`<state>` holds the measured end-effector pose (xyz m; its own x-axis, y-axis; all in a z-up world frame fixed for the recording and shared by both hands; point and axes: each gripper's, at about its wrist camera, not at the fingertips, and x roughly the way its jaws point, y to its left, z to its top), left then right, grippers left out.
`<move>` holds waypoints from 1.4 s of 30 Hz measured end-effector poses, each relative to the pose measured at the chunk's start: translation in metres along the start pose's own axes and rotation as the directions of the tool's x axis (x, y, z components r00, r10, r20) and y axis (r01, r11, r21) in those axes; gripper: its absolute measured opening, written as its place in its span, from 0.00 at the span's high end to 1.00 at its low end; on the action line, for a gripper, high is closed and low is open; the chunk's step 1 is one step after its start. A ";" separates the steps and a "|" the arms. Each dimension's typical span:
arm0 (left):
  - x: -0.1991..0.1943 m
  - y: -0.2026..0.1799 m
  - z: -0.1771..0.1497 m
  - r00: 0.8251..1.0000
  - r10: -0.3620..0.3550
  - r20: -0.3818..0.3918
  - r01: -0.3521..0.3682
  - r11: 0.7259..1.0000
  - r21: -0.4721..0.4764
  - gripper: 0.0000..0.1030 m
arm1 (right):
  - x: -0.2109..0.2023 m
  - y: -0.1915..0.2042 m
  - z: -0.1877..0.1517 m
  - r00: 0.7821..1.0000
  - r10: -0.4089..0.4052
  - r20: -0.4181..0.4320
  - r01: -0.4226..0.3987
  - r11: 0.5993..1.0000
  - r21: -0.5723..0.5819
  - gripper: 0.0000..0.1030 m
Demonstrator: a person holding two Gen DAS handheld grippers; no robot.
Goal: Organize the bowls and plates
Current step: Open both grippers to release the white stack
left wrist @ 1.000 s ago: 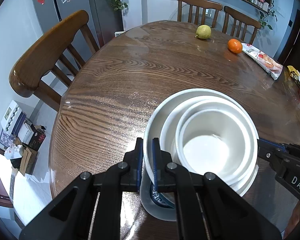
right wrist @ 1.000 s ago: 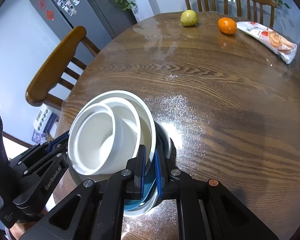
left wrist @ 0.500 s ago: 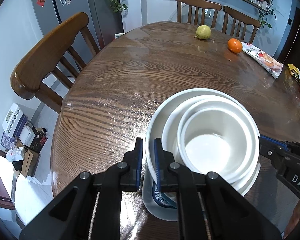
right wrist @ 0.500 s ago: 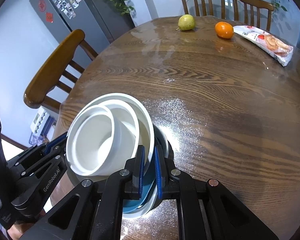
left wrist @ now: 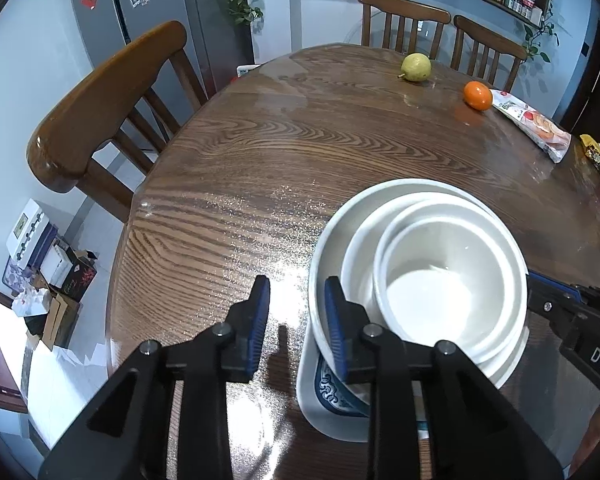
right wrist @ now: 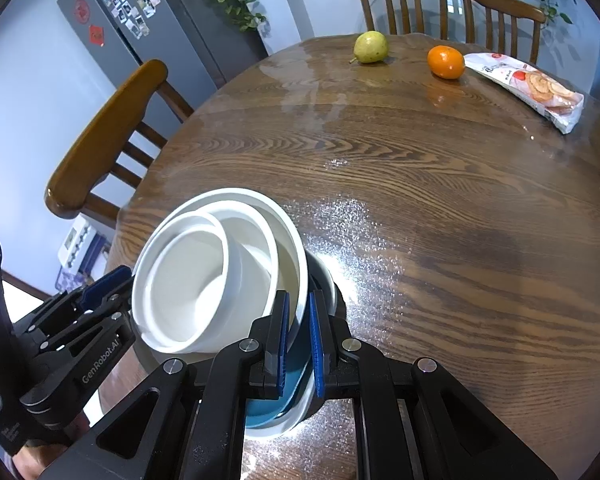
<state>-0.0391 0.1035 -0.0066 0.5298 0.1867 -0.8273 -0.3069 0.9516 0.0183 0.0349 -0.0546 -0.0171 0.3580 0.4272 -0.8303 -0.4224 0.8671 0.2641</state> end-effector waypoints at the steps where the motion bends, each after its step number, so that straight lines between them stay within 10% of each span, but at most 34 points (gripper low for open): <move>1: 0.000 0.000 0.000 1.000 0.000 0.000 0.000 1.000 -0.001 0.74 | 0.000 0.000 0.000 1.000 0.001 0.000 -0.001 1.000 0.003 0.89; 42: -0.035 0.006 0.003 0.995 -0.005 0.102 0.005 1.000 -0.002 0.25 | -0.032 0.016 0.002 0.997 0.049 0.067 -0.045 0.997 -0.064 0.89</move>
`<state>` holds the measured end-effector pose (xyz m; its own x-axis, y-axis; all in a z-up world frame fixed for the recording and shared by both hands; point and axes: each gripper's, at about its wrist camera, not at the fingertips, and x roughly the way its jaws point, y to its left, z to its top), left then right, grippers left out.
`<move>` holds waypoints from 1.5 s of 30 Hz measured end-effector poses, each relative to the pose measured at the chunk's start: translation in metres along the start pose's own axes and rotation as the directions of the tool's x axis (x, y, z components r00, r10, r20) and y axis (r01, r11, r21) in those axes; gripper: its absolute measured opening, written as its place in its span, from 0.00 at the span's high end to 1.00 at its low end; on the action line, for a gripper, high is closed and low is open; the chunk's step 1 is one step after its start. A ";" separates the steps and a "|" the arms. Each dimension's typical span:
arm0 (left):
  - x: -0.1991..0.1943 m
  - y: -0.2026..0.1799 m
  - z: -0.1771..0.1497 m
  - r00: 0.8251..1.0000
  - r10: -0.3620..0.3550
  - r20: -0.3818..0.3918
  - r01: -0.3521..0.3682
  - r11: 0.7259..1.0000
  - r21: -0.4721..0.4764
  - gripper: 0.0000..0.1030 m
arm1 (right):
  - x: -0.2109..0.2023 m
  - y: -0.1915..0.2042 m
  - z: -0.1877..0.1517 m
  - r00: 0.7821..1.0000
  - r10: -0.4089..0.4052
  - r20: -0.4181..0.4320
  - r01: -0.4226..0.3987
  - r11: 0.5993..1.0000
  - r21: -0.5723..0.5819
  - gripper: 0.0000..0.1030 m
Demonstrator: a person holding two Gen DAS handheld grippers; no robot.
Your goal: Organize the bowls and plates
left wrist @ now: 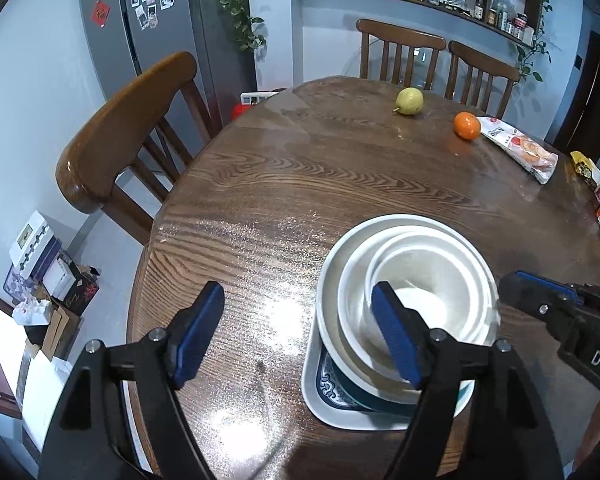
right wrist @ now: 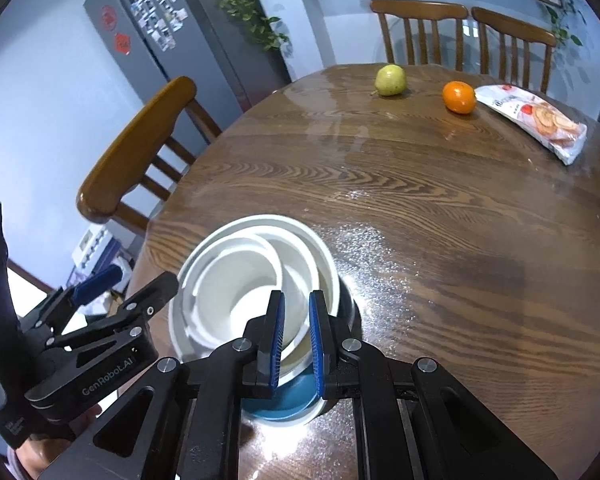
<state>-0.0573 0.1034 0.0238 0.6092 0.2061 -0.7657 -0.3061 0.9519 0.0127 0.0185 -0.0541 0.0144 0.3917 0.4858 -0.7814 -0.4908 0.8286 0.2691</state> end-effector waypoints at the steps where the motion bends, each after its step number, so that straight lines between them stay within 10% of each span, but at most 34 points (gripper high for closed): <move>1: -0.001 0.000 0.000 1.000 -0.001 0.001 0.001 1.000 0.002 0.24 | 0.000 0.002 0.000 1.000 0.001 -0.005 -0.001 1.000 -0.012 0.89; 7: -0.003 0.001 -0.002 1.000 -0.007 0.001 0.007 1.000 0.011 0.18 | -0.004 0.006 -0.004 1.000 -0.006 -0.011 0.005 0.998 -0.061 0.45; 45: -0.033 -0.003 -0.004 1.000 -0.012 0.003 0.012 0.997 0.072 0.01 | -0.023 0.012 -0.019 0.999 -0.042 -0.029 0.036 0.983 -0.183 0.00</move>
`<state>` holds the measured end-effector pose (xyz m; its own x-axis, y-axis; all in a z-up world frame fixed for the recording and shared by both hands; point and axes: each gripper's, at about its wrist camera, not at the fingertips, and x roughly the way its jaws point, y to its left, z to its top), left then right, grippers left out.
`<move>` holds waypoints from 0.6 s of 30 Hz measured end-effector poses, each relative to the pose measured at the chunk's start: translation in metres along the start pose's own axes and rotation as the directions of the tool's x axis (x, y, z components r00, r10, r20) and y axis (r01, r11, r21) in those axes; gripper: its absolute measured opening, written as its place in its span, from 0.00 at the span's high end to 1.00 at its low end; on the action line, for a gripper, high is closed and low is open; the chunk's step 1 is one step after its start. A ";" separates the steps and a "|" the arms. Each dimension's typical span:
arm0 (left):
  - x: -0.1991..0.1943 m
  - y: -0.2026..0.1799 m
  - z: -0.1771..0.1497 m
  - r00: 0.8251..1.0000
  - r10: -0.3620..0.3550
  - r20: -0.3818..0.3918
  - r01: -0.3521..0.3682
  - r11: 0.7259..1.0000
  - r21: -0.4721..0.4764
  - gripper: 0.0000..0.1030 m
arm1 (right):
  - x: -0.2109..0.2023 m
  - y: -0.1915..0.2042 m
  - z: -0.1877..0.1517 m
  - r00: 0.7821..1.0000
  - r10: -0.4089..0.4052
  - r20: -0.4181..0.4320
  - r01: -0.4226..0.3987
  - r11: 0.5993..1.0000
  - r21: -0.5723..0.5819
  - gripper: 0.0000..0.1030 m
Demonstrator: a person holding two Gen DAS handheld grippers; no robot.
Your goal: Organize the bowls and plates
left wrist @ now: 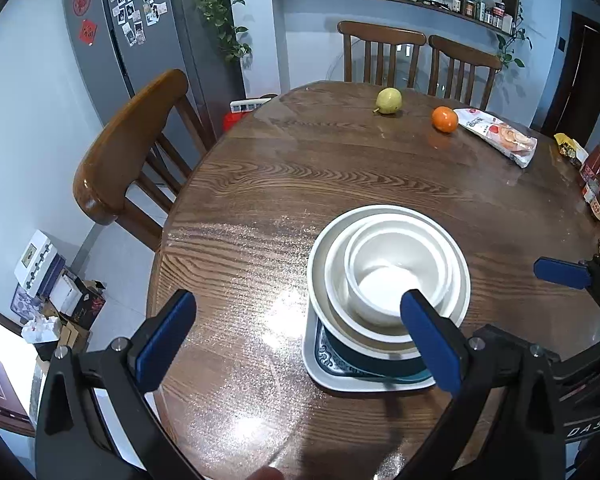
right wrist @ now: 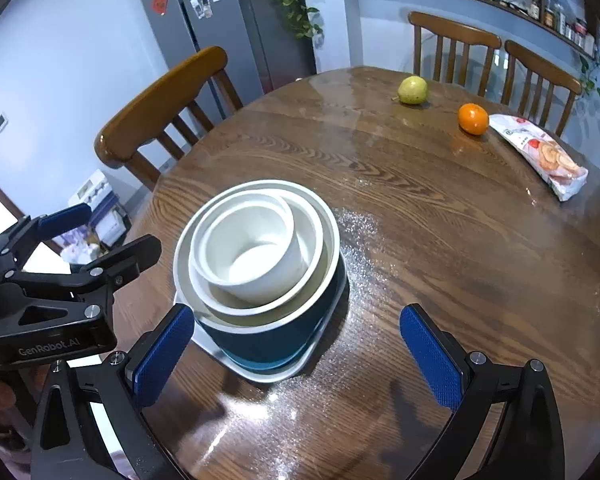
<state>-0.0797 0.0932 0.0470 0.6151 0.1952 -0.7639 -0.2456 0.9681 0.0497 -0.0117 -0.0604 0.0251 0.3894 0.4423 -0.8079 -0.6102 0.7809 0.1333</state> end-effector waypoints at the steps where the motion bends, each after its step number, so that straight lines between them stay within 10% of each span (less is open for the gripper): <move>1: 0.000 0.000 0.000 1.000 -0.004 -0.004 0.004 1.000 -0.003 0.01 | -0.001 0.001 0.000 1.000 0.000 0.003 0.000 1.000 -0.002 0.00; 18: -0.013 -0.001 -0.009 1.000 -0.012 -0.011 0.012 1.000 0.027 0.01 | -0.014 0.013 -0.010 1.000 -0.021 0.009 0.022 0.998 -0.066 0.00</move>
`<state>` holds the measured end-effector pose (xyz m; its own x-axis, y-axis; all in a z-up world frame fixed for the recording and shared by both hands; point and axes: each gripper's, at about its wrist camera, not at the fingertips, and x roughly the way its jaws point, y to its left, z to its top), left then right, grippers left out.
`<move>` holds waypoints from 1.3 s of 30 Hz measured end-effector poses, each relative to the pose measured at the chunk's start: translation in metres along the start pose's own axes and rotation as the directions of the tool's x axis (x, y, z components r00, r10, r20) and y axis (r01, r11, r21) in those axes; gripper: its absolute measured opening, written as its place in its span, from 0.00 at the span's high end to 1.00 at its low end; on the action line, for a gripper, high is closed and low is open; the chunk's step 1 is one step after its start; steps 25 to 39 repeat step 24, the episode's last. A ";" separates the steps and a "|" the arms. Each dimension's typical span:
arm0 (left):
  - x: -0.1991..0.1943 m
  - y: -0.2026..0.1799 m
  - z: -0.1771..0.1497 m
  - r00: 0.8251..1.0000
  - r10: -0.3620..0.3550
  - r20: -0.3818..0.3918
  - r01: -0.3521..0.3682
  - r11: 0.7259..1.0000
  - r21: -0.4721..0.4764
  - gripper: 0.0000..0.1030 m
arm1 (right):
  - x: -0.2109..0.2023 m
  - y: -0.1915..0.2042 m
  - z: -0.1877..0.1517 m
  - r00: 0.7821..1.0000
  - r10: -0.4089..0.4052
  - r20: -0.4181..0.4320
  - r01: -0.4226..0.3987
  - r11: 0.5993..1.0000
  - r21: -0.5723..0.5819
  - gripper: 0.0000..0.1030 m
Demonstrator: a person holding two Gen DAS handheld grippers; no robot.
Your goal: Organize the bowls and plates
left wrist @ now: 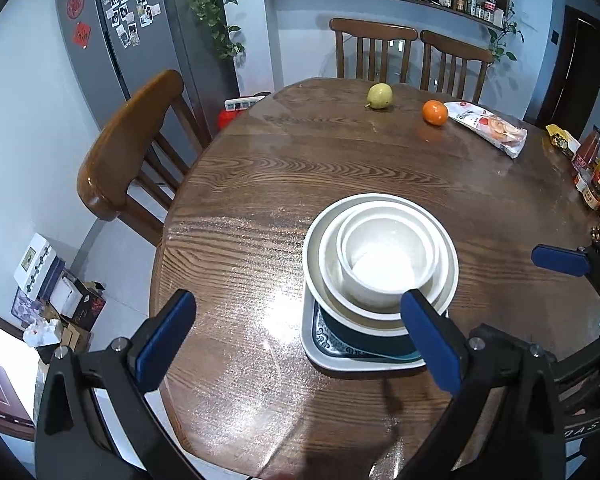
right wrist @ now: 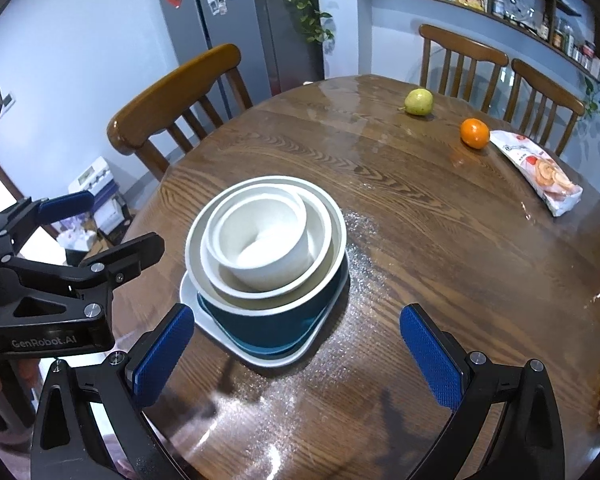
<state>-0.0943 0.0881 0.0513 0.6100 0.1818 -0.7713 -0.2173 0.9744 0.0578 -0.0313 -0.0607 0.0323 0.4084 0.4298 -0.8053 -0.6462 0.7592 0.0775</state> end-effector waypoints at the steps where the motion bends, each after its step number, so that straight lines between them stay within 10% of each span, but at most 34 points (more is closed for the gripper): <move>1: 0.000 0.000 -0.001 1.000 0.003 0.001 -0.003 1.000 0.002 0.01 | 0.000 0.001 0.000 1.000 -0.002 0.000 0.002 1.000 -0.004 0.00; 39: -0.004 -0.004 -0.002 1.000 0.004 0.004 -0.004 1.000 0.010 0.01 | -0.005 0.005 -0.001 1.000 -0.012 0.003 0.012 1.000 -0.027 0.00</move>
